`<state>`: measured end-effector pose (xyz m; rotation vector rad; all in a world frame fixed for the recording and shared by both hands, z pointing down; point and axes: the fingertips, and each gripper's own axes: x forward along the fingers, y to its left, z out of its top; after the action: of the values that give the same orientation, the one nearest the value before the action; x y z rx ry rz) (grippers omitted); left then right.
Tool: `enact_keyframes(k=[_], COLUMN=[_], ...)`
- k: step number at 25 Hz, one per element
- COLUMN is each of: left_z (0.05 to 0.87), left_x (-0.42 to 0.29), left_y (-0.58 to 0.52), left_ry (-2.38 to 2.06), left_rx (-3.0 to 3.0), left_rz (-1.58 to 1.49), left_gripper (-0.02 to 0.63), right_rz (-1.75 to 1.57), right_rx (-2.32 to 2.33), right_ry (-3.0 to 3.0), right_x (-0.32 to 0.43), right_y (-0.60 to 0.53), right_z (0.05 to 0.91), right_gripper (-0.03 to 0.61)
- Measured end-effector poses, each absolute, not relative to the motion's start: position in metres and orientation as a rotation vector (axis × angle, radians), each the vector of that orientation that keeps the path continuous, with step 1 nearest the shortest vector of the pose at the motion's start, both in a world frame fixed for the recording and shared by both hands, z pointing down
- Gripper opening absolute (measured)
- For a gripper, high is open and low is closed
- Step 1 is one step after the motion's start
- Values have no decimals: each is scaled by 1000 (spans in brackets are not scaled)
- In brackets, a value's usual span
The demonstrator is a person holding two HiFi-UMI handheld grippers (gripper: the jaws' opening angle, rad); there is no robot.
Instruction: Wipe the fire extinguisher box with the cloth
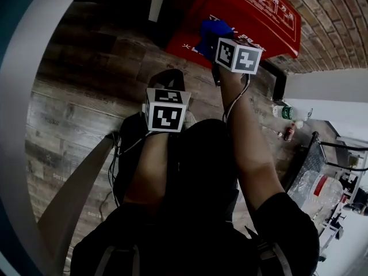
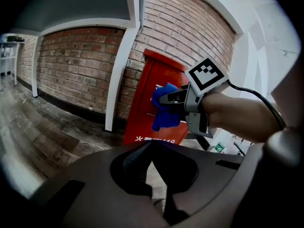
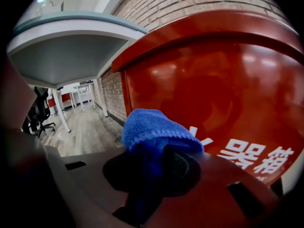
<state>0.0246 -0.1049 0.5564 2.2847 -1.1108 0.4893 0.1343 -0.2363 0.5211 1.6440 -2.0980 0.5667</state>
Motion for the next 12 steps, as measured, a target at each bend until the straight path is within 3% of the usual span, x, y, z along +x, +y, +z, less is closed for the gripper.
enact_keyframes(k=[12], left_z=[549], left_x=[94], left_y=[-80], left_ry=[-890], left_rx=[2385], left_rz=[492], left_gripper=[5], right_rz=[536], right_rx=[1952], right_ry=[-1791], right_x=[273], right_y=[-177], right_z=[506], right_gripper=[97])
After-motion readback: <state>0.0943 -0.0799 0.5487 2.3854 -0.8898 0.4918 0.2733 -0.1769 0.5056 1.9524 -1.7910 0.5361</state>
